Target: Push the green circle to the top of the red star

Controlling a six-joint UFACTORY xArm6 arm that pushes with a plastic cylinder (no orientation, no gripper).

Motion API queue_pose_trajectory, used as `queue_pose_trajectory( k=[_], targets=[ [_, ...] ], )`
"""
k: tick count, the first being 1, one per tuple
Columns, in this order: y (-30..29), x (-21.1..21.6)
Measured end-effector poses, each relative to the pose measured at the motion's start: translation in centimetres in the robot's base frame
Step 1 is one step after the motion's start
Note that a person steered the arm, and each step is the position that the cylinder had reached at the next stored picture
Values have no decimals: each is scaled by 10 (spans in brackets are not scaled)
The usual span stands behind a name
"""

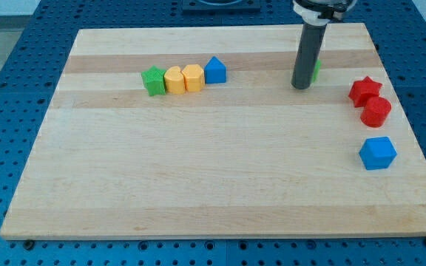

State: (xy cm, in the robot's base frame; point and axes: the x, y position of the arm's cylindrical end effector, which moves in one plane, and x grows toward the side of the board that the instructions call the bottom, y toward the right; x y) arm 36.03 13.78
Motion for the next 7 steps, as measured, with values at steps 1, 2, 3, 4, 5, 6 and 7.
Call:
queue_pose_trajectory(
  k=[1,2,3,4,5,6,7],
  targets=[
    [-2,2],
    [-26,22],
    [-26,12],
    [-26,-28],
    [-26,-28],
    [-23,-28],
    [20,-32]
  ],
)
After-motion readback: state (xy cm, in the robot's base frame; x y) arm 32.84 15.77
